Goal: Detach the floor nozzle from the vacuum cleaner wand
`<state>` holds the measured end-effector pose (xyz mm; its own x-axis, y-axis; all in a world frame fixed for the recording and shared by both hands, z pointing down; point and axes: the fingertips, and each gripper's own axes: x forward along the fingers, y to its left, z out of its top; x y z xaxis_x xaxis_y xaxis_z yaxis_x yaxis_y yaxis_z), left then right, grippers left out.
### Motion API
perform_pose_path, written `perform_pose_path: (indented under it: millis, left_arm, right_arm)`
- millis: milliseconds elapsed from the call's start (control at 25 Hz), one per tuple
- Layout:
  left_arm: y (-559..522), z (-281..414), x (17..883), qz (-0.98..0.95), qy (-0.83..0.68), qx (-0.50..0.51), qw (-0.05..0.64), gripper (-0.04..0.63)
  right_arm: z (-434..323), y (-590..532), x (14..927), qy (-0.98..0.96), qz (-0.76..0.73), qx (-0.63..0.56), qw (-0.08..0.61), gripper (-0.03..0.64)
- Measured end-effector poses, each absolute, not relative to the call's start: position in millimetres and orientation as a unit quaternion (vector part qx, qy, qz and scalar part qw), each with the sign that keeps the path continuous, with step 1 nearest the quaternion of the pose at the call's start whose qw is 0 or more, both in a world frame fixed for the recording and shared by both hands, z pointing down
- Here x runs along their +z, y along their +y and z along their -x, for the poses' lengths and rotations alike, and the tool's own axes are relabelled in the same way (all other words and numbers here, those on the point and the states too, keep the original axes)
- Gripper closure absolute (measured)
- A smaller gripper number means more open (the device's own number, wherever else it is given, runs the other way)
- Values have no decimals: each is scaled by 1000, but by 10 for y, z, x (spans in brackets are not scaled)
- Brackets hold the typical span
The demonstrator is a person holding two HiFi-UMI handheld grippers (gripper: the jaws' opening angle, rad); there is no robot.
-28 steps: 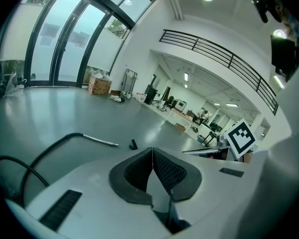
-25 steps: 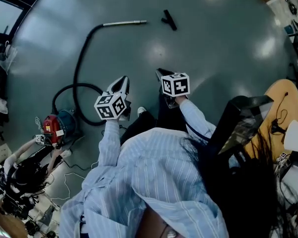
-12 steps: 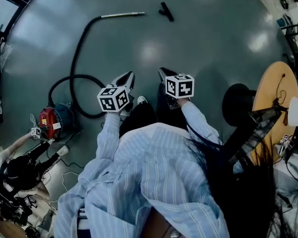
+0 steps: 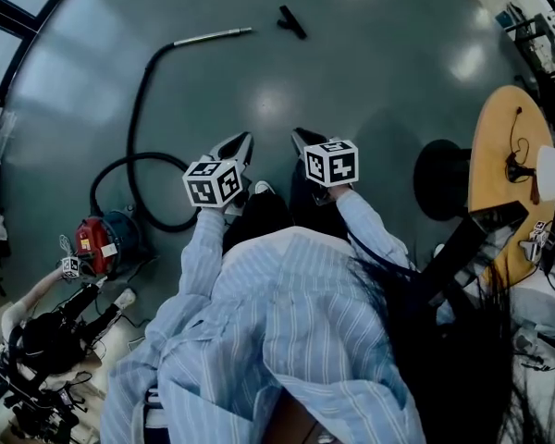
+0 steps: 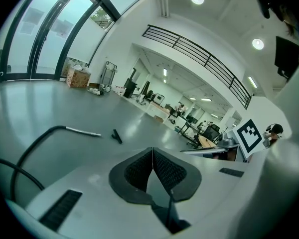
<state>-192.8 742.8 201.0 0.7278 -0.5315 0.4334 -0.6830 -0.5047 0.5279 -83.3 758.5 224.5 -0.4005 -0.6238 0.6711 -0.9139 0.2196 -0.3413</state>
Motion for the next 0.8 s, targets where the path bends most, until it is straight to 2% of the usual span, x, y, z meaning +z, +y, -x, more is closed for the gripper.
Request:
perform_pose_path:
  millis: [800]
  left_arm:
    - [7417, 2049, 1885, -861, -370, 90, 337, 588]
  right_arm:
    - [948, 7584, 2178, -772, -491, 338, 220, 583]
